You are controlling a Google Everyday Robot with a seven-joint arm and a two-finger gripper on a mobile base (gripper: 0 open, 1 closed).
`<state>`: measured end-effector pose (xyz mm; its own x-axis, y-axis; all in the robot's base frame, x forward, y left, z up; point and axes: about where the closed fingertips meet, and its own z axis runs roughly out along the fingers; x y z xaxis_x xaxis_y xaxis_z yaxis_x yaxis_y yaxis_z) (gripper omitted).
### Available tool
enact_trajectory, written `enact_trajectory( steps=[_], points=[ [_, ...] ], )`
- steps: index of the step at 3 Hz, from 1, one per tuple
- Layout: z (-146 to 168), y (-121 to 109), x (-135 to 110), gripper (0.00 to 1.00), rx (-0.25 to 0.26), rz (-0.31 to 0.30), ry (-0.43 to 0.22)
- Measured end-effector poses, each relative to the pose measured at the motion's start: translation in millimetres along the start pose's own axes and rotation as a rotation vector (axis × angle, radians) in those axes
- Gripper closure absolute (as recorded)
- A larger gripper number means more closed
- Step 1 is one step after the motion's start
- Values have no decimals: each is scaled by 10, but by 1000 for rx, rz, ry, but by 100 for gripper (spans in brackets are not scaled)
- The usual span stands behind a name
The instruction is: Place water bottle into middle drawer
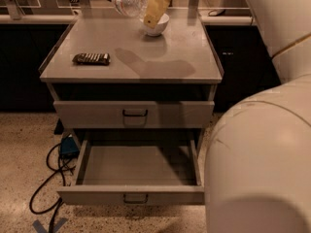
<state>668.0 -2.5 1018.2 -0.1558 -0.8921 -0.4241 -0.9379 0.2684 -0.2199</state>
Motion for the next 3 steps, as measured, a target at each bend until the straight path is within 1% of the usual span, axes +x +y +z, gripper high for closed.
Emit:
enact_trajectory(
  steps=[1, 2, 3],
  points=[
    [22, -43, -41, 100, 14, 0, -15],
    [-207, -82, 204, 100, 13, 44, -72],
    [-839, -7, 728, 100, 49, 109, -152]
  ],
)
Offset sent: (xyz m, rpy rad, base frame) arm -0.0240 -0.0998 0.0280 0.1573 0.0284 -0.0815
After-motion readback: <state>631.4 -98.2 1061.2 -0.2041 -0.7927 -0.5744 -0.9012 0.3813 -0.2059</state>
